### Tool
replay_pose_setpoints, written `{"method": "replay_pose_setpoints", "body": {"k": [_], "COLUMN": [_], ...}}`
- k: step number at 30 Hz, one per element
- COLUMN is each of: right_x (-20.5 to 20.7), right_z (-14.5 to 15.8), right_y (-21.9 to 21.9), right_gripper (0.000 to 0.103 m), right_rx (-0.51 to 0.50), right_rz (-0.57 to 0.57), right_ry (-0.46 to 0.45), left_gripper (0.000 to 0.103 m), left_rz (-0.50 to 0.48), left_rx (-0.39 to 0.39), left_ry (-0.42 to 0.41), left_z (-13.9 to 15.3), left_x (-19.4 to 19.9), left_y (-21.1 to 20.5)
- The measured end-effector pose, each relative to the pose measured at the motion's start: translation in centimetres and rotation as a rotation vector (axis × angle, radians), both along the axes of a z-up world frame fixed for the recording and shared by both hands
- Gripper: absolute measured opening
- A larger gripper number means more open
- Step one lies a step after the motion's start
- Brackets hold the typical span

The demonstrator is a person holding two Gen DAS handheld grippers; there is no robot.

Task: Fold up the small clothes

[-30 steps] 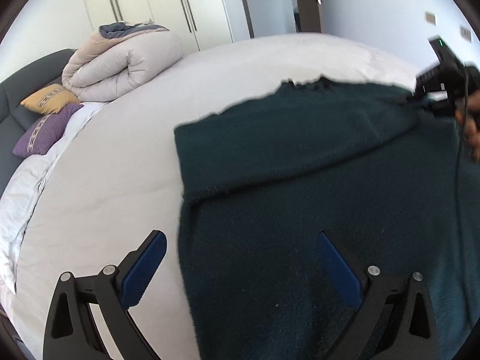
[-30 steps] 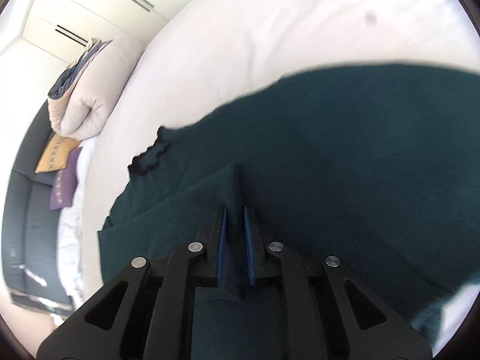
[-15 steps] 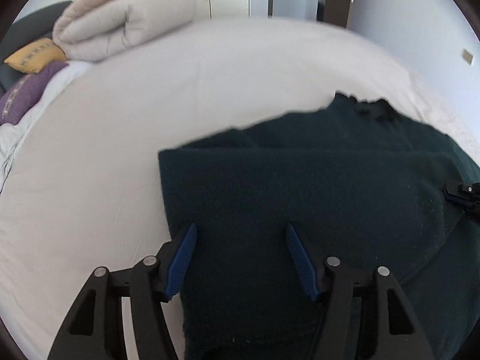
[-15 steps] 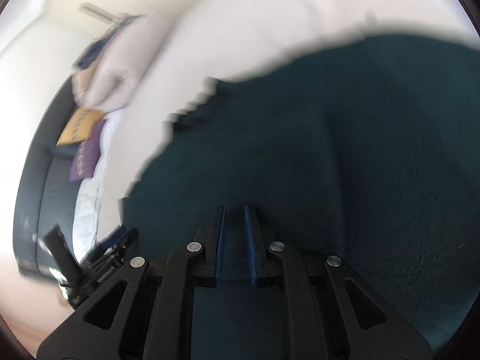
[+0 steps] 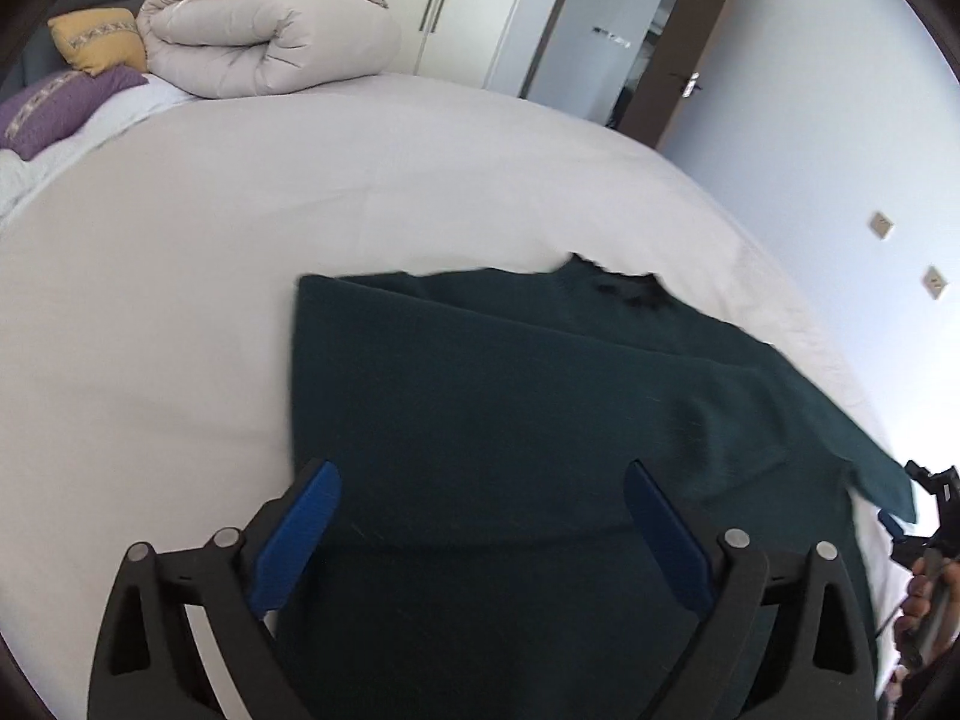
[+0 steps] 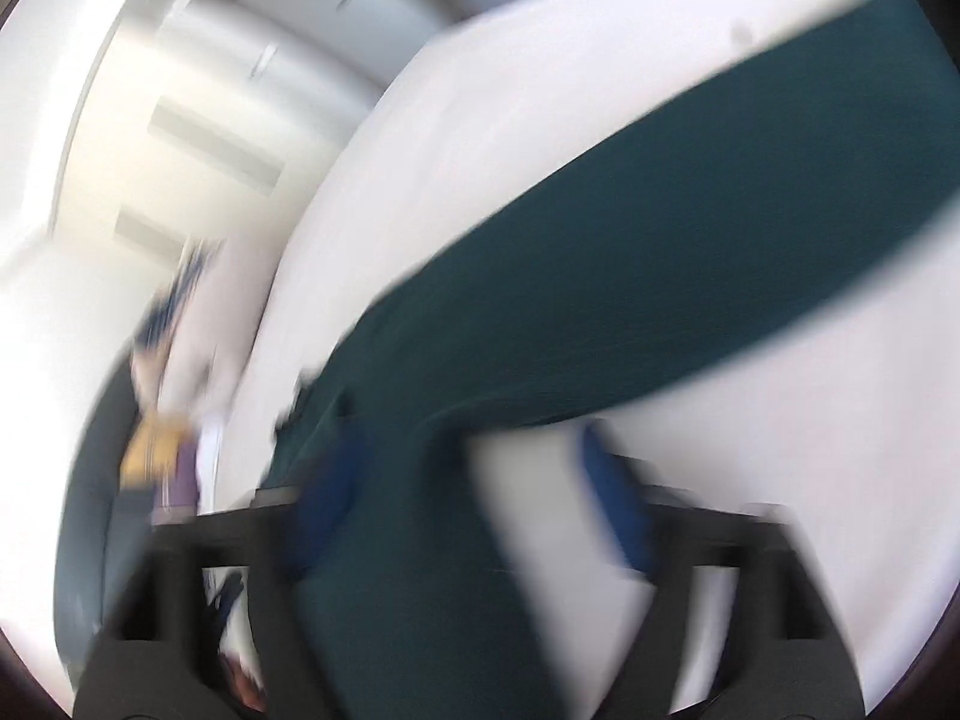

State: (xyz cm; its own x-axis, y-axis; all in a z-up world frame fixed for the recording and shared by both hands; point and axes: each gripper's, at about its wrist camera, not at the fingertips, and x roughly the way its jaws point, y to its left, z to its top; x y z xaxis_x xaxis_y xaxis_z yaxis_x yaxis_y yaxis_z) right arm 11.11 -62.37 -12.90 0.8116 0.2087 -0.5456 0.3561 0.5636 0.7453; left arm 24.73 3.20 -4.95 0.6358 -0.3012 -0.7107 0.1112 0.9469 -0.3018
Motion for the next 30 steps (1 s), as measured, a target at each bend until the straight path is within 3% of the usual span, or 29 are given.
{"method": "replay_pose_setpoints", "body": {"k": [3, 4, 5, 6, 7, 12, 19, 21, 23, 25, 30], "right_x": [-5.9, -9.2, -9.2, -11.7, -12.4, -13.3, -10.0, -8.9, -7.4, -6.5, -3.3], "right_z": [-0.3, -1.3, -1.3, -2.5, -2.8, -3.3, -3.8, -3.6, -4.0, -4.6, -3.5], "right_y": [-5.7, -9.3, -9.3, -12.1, -13.0, -15.8, -19.0, -19.6, -19.1, -19.0, -16.1], "right_gripper": [0.086, 0.086, 0.085, 0.084, 0.083, 0.083, 0.078, 0.065, 0.034, 0.018, 0.014], "right_rx": [0.065, 0.147, 0.147, 0.257, 0.291, 0.339, 0.369, 0.34, 0.32, 0.306, 0.196], "right_rz": [-0.158, -0.262, -0.262, -0.338, -0.365, -0.455, -0.526, -0.53, -0.528, -0.522, -0.495], "right_ry": [-0.042, -0.051, -0.051, -0.1, -0.125, -0.171, -0.146, -0.128, -0.098, -0.055, 0.002], "left_gripper": [0.098, 0.098, 0.098, 0.098, 0.098, 0.098, 0.098, 0.098, 0.098, 0.098, 0.098], "left_rz": [-0.038, -0.054, -0.069, -0.086, -0.091, -0.095, -0.11, -0.108, -0.109, -0.106, -0.094], "left_rx": [-0.04, -0.064, -0.081, -0.102, -0.11, -0.148, -0.173, -0.186, -0.2, -0.213, -0.265], "left_ry": [0.031, 0.053, 0.069, 0.087, 0.099, 0.16, 0.189, 0.204, 0.209, 0.211, 0.199], "left_z": [0.2, 0.2, 0.1, 0.0, -0.2, -1.4, -1.9, -2.2, -2.3, -2.3, -2.0], "left_x": [-1.6, -2.1, -2.7, -3.2, -3.4, -4.6, -5.4, -5.2, -5.2, -5.0, -4.4], "left_y": [-1.7, -2.4, -3.0, -3.7, -4.1, -6.1, -7.3, -7.3, -7.1, -6.9, -5.7]}}
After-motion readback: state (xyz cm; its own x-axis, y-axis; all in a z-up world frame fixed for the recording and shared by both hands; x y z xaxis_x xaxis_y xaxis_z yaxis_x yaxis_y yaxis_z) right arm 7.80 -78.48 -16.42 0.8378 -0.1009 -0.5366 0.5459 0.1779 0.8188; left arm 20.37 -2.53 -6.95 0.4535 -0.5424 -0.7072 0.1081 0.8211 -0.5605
